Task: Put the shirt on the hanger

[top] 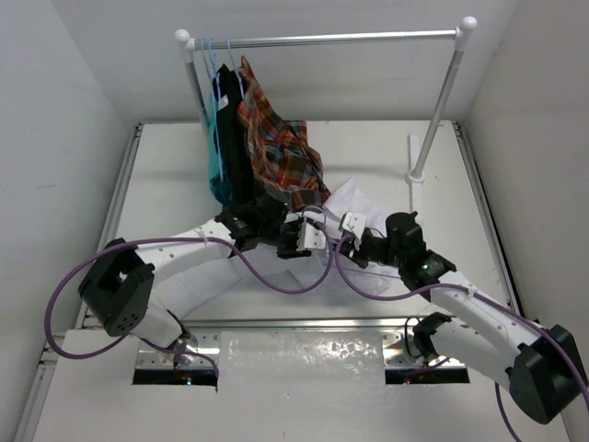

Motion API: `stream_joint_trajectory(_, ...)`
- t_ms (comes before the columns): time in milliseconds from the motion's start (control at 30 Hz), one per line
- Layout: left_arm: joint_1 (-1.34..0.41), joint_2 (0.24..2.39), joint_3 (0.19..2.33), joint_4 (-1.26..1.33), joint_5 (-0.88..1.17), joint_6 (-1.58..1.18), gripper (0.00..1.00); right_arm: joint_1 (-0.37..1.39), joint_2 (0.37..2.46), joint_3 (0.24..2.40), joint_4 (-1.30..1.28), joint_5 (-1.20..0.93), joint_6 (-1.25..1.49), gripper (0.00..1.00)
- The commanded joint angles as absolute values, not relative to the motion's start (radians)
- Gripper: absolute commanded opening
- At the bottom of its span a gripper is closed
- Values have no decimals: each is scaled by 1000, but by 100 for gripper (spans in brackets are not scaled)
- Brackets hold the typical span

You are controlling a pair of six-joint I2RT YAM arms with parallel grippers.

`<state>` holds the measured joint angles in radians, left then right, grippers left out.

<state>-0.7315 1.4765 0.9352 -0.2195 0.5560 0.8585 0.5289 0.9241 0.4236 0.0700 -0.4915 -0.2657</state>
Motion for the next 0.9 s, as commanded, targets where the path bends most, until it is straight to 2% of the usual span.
stream_joint_trajectory(0,-726,1480,991,-179,713,856,36,545,951,512,118,-554,-308,0)
stream_joint_trajectory(67,-726,1477,1002,-192,733,851,33,552,974,551,88,-555,-336,0)
stream_joint_trajectory(133,-718,1477,1017,-199,752,845,25,557,994,577,84,-555,-357,0)
stream_joint_trajectory(200,-703,1474,1035,-212,773,831,8,557,1002,592,87,-552,-371,0)
stream_joint_trajectory(267,-690,1465,1043,-212,773,816,0,557,1012,601,84,-548,-374,0)
stream_joint_trajectory(433,-658,1447,1061,-232,740,774,0,557,1040,647,124,-468,-293,0)
stream_joint_trajectory(500,-646,1448,1071,-200,660,682,0,555,1034,681,146,-389,-238,26)
stream_joint_trajectory(533,-640,1447,1075,-160,631,576,0,554,1028,699,146,-283,-217,38)
stream_joint_trajectory(567,-634,1445,1081,-140,602,527,0,554,1023,721,138,-222,-195,58)
stream_joint_trajectory(600,-621,1440,1084,-124,556,476,0,552,1022,779,106,-154,-136,65)
stream_joint_trajectory(700,-601,1417,1094,-74,551,326,0,525,1025,930,-44,4,-24,81)
stream_joint_trajectory(867,-585,1407,1153,-17,578,112,0,457,1035,1124,-290,90,173,89)
